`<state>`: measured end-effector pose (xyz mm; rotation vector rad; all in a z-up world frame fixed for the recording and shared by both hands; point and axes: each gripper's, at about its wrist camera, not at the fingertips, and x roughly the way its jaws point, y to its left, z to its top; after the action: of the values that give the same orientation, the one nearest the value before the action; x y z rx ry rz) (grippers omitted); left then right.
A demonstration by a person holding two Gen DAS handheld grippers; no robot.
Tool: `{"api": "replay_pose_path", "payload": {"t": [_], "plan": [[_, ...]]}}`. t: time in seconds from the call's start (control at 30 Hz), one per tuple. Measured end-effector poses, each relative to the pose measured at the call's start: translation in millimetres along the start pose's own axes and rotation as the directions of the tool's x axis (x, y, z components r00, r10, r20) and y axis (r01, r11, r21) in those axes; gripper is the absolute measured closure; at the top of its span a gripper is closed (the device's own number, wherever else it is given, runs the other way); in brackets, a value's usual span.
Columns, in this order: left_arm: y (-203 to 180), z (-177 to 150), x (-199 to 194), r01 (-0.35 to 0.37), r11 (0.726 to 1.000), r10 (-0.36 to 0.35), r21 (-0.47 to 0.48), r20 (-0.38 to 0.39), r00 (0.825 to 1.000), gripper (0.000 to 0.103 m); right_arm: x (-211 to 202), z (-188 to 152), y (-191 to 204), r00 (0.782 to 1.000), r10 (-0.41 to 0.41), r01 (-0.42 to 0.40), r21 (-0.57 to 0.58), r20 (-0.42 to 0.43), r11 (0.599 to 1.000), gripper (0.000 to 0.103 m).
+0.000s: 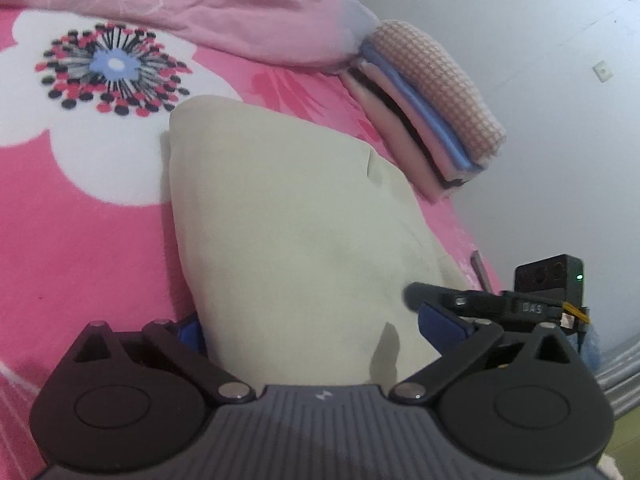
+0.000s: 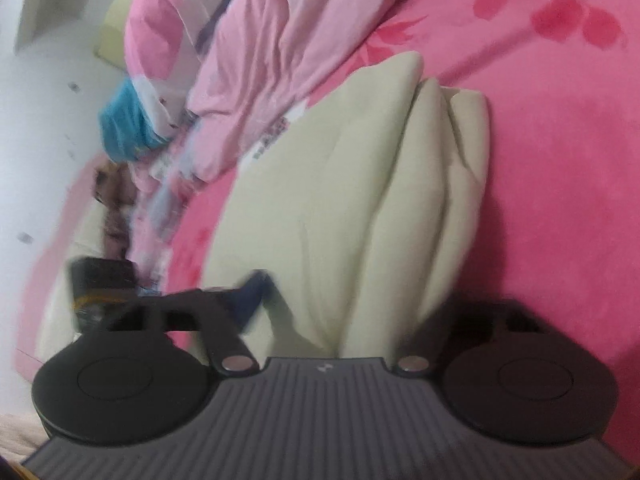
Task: Fold clothes
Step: 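Grasp the beige bundle from both sides with the left and right grippers, then lift the bundle with both grippers and lower it onto the towel stack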
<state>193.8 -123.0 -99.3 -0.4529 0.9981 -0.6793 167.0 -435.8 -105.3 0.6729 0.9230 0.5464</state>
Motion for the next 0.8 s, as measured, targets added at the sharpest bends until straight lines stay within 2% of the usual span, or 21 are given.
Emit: {"api": "replay_pose_path", "payload": {"t": [0.07, 0.17, 0.37, 0.5, 0.63, 0.8], "plan": [[-6.5, -1.1, -5.3, -0.015, 1.0, 0.015, 0.021, 0.011, 1.0, 0.009, -4.1, -0.9, 4.7, 1.0, -0.008, 0.008, -0.024, 0.017, 1.0, 0.063], [-15.5, -1.8, -16.0, 0.003, 1.0, -0.003, 0.018, 0.029, 1.0, 0.014, -11.8, -3.8, 12.1, 0.999, -0.017, 0.019, -0.054, 0.046, 0.998, 0.067], [-53.4, -6.2, -40.6, 0.043, 0.996, -0.047, 0.074, 0.059, 0.997, 0.015, -44.4, -15.0, 35.4, 0.993, -0.034, 0.046, -0.1, 0.111, 0.994, 0.068], [-95.9, -15.0, -55.9, 0.091, 0.987, -0.101, 0.135, 0.073, 0.992, 0.015, -89.9, -26.7, 56.9, 0.981, -0.043, 0.074, -0.157, 0.187, 0.985, 0.068], [-161.0, -21.6, -65.2, 0.141, 0.96, -0.164, 0.243, 0.078, 0.983, 0.015, -153.4, -39.5, 71.9, 0.954, -0.038, 0.103, -0.206, 0.296, 0.973, 0.068], [-247.8, -8.6, -60.2, 0.222, 0.908, -0.263, 0.356, 0.069, 0.962, 0.015, -245.9, -40.0, 82.5, 0.891, -0.051, 0.175, -0.237, 0.451, 0.956, 0.069]]}}
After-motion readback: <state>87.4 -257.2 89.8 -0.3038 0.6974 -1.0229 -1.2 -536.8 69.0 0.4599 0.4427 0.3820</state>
